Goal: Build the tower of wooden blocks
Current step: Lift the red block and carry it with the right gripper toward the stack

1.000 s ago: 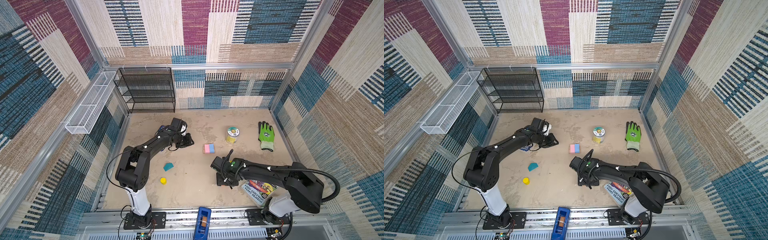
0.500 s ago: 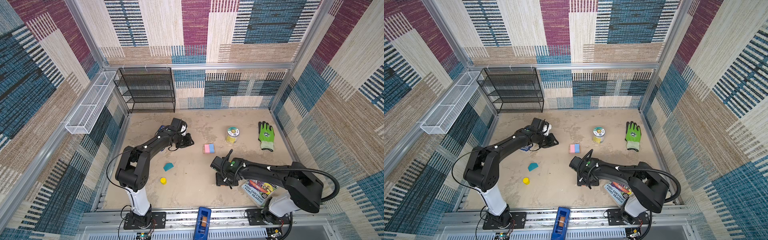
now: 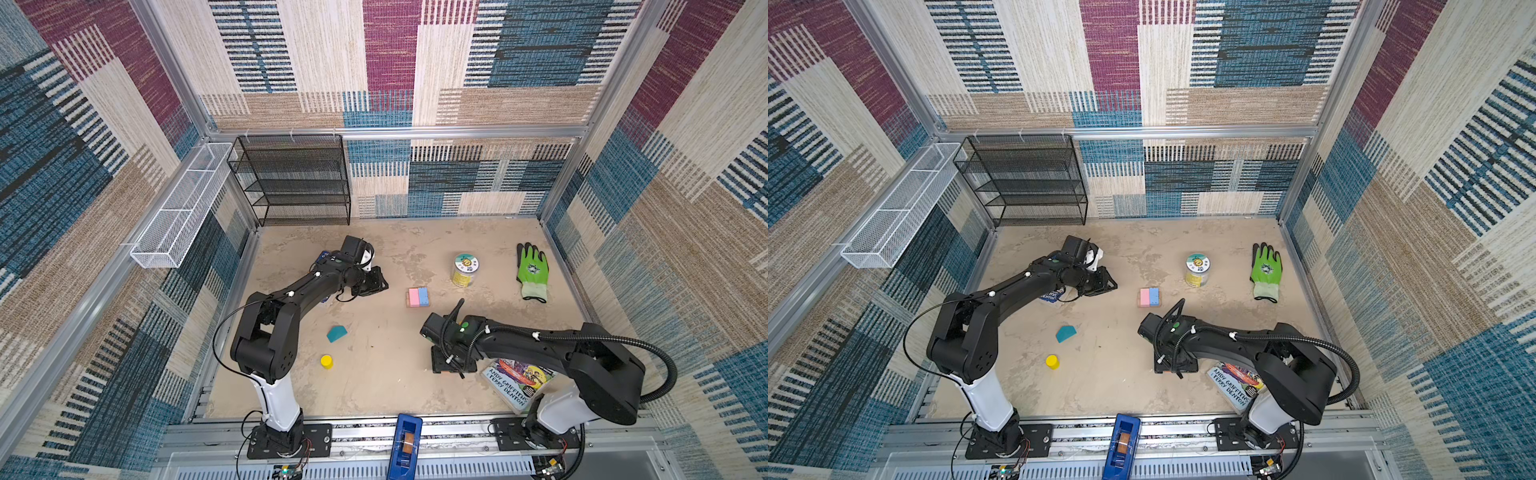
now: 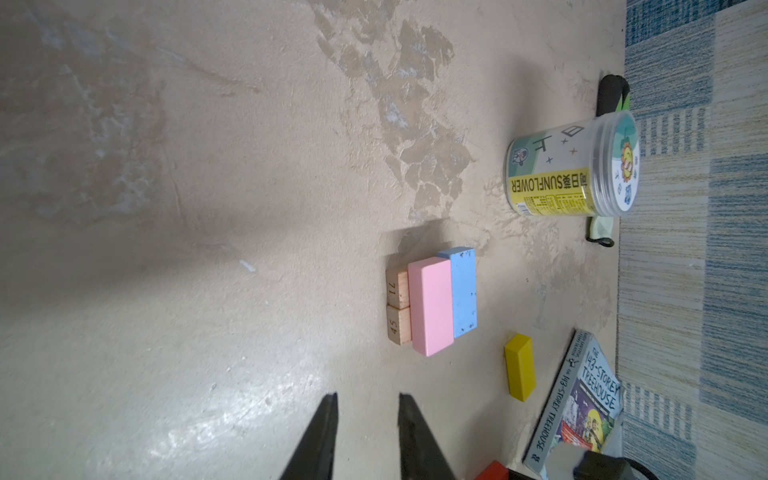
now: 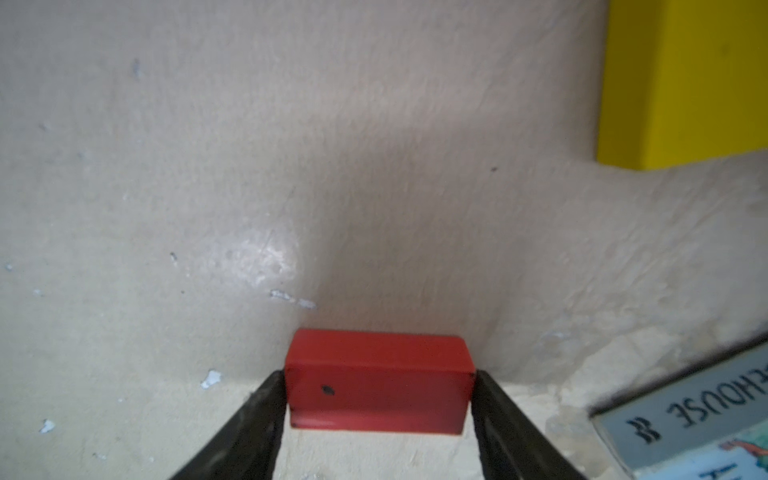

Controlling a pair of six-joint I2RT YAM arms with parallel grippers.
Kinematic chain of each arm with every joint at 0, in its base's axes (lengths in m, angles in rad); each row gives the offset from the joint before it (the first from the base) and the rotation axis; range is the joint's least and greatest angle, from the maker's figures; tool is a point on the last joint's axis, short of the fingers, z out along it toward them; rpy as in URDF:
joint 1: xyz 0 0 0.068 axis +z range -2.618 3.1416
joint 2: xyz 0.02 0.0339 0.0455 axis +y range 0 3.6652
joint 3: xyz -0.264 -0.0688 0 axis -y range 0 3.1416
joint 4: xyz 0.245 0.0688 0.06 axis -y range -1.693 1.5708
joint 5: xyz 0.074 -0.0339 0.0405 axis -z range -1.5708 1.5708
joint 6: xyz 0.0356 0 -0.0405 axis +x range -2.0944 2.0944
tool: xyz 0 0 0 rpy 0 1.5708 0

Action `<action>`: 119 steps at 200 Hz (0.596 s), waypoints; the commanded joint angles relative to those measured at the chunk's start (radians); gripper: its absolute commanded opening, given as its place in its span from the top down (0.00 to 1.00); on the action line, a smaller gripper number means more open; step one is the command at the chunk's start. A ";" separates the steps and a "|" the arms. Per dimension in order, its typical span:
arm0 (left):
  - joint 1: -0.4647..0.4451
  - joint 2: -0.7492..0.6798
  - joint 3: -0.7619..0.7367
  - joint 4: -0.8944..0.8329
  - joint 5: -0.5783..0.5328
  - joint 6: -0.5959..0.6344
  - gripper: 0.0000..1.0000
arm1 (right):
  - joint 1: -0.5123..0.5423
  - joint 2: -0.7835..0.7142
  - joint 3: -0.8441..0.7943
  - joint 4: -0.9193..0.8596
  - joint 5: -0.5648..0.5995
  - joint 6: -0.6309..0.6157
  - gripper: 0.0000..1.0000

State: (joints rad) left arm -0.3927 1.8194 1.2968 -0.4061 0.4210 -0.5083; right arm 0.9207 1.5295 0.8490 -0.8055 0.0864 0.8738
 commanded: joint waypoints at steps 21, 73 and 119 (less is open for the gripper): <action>0.002 -0.001 -0.002 0.016 0.007 0.015 0.70 | 0.001 0.008 0.009 -0.006 -0.001 -0.004 0.29; 0.003 -0.003 -0.005 0.016 0.007 0.013 0.70 | 0.000 0.008 0.004 -0.004 -0.007 -0.002 0.39; 0.006 -0.010 -0.010 0.017 0.005 0.014 0.70 | 0.000 -0.023 0.042 -0.001 0.016 -0.011 0.38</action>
State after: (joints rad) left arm -0.3885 1.8187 1.2911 -0.4030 0.4217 -0.5083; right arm 0.9207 1.5288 0.8692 -0.8124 0.0856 0.8700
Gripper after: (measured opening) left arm 0.300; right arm 0.622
